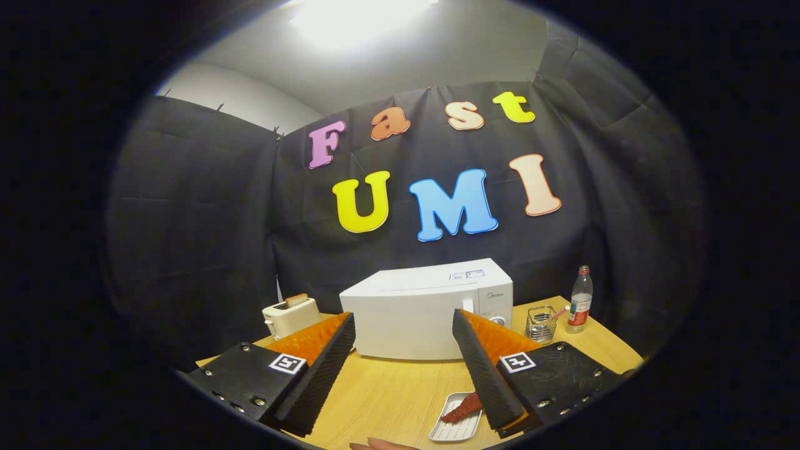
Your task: Open the microwave, put the food inside, and close the microwave door.
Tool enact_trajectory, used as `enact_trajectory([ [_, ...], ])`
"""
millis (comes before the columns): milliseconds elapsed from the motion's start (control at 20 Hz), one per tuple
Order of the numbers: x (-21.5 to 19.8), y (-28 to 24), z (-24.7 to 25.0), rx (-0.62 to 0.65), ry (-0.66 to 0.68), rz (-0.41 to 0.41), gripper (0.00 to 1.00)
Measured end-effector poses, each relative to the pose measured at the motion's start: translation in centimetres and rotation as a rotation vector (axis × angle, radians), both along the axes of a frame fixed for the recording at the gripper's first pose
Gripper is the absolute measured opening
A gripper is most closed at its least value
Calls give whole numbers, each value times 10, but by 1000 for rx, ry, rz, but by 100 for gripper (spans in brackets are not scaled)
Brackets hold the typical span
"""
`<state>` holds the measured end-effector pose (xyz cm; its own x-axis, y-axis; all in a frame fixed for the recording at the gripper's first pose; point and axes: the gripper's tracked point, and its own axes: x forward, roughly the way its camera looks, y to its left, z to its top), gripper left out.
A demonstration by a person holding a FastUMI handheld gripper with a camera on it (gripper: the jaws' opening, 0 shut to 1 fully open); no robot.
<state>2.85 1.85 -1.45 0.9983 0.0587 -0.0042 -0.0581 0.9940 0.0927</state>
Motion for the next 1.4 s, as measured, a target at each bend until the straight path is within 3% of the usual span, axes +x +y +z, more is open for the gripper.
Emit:
enact_trajectory([
  [750, 115, -48, -58, -79, 56, -144, 96],
  [1350, 201, -95, -120, -20, 174, -232, 96],
  [1400, 206, -100, -127, -27, 185, -242, 92],
])
